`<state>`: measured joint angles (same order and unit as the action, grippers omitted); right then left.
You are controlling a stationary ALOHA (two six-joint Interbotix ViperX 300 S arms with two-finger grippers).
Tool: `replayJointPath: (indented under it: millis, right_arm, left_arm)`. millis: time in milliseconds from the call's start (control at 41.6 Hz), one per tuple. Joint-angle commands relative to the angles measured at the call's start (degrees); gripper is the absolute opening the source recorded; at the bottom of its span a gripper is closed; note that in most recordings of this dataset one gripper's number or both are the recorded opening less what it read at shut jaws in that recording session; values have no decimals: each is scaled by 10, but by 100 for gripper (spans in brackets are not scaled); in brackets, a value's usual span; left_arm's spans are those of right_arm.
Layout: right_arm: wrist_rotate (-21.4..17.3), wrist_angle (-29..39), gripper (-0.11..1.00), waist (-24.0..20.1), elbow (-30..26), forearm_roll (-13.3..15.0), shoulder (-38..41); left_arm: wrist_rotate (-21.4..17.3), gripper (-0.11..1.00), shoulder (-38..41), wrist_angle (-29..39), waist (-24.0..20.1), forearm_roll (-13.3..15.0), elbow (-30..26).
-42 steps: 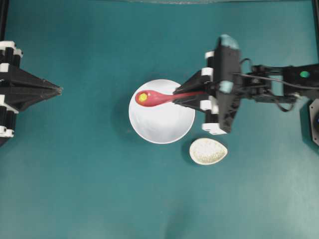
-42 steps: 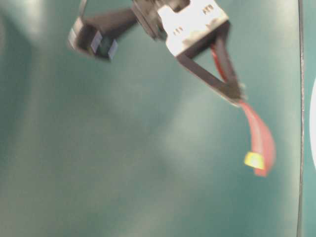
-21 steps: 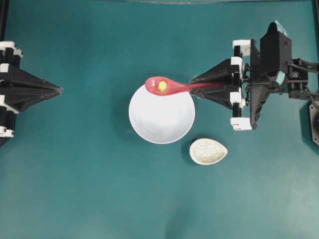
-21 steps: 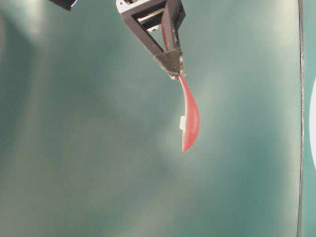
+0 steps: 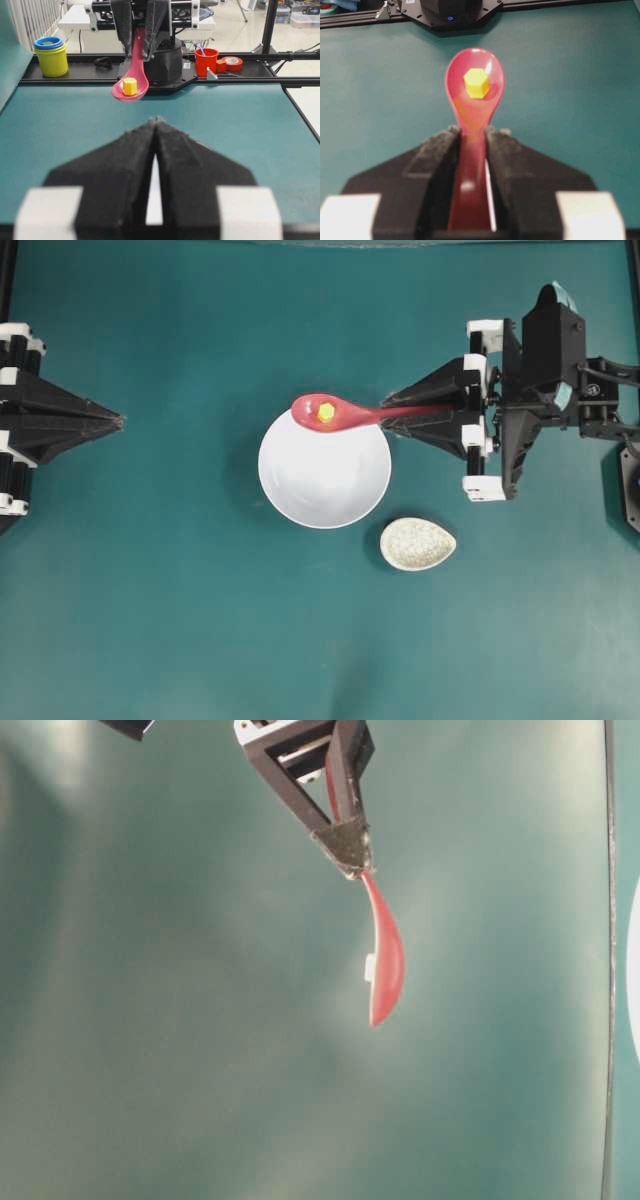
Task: Scoop the yellow hexagonal prism block from the bowl with a spoon using the right arm.
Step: 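Hold the loaded spoon steady above the bowl with the right gripper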
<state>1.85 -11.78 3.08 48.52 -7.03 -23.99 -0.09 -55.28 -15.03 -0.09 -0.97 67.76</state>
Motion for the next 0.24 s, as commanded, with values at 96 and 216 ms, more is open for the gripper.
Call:
replayJointPath:
  millis: [96, 216]
  right_arm:
    - [-3, -3, 24, 0, -12, 1, -10]
    - [-4, -3, 24, 0, -13, 1, -9]
  left_arm:
    - [1, 0, 4, -3, 0, -2, -9]
    - [1, 0, 4, -3, 0, -2, -9]
